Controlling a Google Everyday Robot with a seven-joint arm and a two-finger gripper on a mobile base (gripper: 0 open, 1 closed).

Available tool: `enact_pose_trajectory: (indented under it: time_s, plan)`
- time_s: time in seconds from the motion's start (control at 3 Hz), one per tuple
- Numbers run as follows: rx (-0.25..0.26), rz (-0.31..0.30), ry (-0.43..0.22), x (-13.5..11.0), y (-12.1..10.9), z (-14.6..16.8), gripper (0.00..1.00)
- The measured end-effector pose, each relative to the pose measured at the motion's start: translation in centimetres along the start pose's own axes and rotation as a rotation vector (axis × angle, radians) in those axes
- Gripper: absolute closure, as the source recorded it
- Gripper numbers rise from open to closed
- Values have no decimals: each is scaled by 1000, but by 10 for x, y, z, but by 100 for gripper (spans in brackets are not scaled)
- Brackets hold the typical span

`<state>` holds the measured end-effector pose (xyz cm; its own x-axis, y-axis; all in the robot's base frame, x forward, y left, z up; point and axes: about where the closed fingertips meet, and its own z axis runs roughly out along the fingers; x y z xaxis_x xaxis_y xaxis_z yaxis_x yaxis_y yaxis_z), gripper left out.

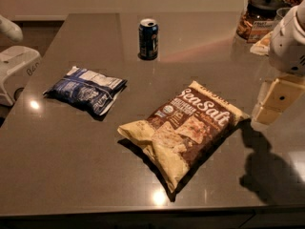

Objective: Pick pepsi can

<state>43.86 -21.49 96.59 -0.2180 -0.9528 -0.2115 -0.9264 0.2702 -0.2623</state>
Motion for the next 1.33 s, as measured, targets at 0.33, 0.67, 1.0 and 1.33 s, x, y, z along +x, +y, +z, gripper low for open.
enact_pose_trajectory:
  time_s: [0.33,0.67,1.0,1.33]
  plan:
    - [0,0,0,0,0,0,0]
    - [0,0,0,0,0,0,0]
    - [0,0,0,0,0,0,0]
    - [0,0,0,0,0,0,0]
